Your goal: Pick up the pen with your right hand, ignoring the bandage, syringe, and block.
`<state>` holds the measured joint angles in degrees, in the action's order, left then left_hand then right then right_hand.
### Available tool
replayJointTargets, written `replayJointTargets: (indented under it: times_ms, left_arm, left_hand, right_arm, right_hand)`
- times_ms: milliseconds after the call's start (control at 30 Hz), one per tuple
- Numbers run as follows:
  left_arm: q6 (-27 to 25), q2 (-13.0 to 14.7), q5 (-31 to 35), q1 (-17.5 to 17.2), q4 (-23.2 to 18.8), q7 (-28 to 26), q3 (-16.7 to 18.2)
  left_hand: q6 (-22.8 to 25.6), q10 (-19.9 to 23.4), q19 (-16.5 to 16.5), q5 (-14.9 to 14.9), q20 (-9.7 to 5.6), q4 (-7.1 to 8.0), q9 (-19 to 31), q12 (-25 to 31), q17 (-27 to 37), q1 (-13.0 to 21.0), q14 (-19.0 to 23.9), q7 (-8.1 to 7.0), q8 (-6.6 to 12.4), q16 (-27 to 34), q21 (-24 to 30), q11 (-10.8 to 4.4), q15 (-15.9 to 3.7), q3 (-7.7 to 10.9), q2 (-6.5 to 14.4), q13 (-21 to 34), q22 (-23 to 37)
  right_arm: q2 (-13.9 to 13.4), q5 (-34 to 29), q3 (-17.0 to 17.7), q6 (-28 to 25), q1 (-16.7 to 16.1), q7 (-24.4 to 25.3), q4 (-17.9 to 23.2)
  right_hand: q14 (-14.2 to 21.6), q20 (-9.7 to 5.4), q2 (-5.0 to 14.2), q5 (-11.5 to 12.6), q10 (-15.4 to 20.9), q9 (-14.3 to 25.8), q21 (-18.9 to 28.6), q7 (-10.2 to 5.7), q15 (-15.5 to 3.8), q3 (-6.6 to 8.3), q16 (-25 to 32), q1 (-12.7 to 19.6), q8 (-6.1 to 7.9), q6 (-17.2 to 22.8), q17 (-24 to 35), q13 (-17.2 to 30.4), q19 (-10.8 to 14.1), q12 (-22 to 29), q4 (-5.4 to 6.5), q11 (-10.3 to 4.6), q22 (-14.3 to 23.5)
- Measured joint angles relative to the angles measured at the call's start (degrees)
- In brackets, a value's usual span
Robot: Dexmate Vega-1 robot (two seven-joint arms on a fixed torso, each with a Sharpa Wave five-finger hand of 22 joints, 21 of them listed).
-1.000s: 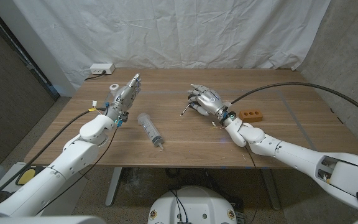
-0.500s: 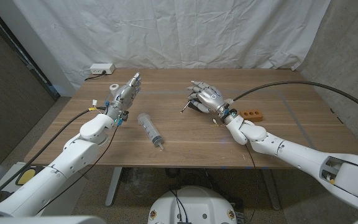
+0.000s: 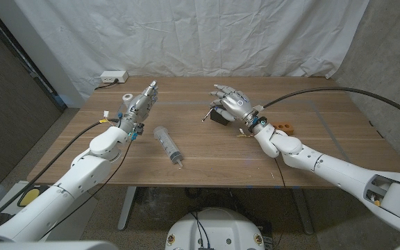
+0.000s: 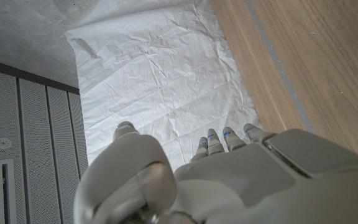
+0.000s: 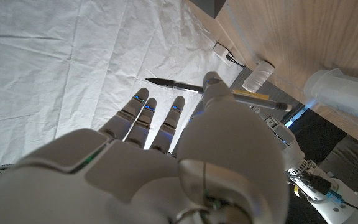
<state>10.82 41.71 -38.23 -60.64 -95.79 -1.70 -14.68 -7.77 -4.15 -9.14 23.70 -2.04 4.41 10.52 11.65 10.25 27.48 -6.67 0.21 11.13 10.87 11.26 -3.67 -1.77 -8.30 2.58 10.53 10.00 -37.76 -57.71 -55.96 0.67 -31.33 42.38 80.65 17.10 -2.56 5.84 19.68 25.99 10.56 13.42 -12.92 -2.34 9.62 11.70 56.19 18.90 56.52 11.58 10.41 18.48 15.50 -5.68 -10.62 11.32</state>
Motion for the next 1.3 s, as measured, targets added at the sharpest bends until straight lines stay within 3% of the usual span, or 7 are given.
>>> replayJointTargets:
  times_ms: [700,767,1300]
  left_arm:
    - [0.0,0.3,0.1,-0.2,-1.0,-0.3,0.4]
    - [0.0,0.3,0.1,-0.2,-1.0,-0.4,0.4]
    - [0.0,0.2,0.4,-0.9,-1.8,-0.9,0.4]
  left_hand:
    - [0.0,0.0,0.0,0.0,0.00,0.07,0.0,0.0,0.0,0.2,0.0,0.00,0.00,0.0,0.0,0.00,0.00,-0.42,0.2,0.0,0.0]
    - [0.0,0.0,0.0,0.0,0.00,0.01,0.0,0.0,0.0,0.2,0.0,0.00,0.00,0.0,0.0,0.00,0.00,-0.47,0.2,0.0,0.0]
    - [0.0,0.0,0.0,0.0,0.00,0.01,0.0,0.0,0.0,0.3,0.0,0.00,0.00,0.0,0.0,0.00,0.00,-0.47,0.3,0.0,0.0]
  right_arm:
    - [-1.4,0.8,4.1,1.7,-1.5,-3.5,5.1]
    - [-1.5,0.7,4.6,1.8,-1.7,-3.7,5.7]
    - [-1.9,2.0,7.7,2.6,-3.0,-5.4,9.1]
  right_hand:
    - [0.0,0.00,0.23,-0.3,-0.1,-0.3,0.0,0.00,0.00,-0.07,0.0,0.2,-0.73,0.0,0.0,0.0,0.0,-0.5,-0.07,0.53,0.0]
    - [0.0,0.00,0.31,-0.4,-0.1,-0.3,0.0,-0.93,0.00,-0.07,0.0,0.1,-0.87,0.9,0.0,0.0,0.0,-0.5,-0.08,0.52,0.0]
    - [0.0,0.00,0.29,-0.4,0.1,0.0,0.0,-1.01,0.00,-0.30,0.0,0.2,-1.17,1.0,0.0,0.0,0.0,-0.5,-0.31,0.71,0.0]
